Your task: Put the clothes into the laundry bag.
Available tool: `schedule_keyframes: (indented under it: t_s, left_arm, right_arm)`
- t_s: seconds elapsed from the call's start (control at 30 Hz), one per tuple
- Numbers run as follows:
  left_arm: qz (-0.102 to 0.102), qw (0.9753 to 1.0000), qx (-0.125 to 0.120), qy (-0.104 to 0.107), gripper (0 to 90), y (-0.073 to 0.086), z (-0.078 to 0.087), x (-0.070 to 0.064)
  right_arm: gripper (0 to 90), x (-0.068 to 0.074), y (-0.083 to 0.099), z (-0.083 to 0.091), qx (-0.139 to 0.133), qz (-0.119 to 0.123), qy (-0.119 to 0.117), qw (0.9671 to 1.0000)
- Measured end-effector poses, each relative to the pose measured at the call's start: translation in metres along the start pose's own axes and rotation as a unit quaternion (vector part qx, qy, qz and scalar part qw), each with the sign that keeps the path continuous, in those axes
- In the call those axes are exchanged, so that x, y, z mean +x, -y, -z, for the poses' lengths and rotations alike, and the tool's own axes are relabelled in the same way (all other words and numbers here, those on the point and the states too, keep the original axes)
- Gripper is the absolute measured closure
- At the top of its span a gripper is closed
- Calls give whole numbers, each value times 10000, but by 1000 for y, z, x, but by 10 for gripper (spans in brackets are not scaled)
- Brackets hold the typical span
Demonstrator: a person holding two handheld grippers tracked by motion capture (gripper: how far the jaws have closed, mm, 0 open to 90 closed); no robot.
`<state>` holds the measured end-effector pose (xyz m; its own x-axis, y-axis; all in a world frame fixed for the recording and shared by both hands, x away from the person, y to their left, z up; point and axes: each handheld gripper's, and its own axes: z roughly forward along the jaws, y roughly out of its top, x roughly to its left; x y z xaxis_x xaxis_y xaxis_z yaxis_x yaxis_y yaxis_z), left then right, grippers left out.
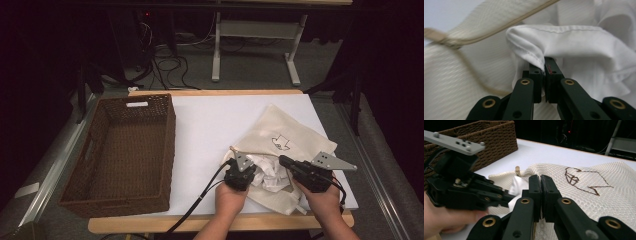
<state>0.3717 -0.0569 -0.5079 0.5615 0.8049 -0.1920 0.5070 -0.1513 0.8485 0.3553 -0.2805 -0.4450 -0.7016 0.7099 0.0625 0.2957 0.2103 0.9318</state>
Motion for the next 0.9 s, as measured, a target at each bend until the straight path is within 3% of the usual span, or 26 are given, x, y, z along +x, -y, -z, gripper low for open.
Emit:
schedule_keyframes:
  t_s: [0.2,0.33,0.47,0.8,0.9]
  left_arm:
    - [-148,9998,-139,5,846,-11,-29,-17]
    - [16,9999,-106,-21,749,-13,-38,-12]
    - [-124,9998,-116,-119,611,-10,-24,-6]
    - [-153,9991,-379,-124,432,4,20,8]
    - [-161,9988,-460,49,313,9,27,7]
  right_arm:
    - [884,-1,0,-1,17,-6,8,10000]
    - [884,-2,1,-1,9,3,-17,10000]
    - [884,-2,2,0,31,-18,-23,10000]
    - [884,0,0,1,11,-16,-1,10000]
    - [884,0,0,1,17,-20,3,10000]
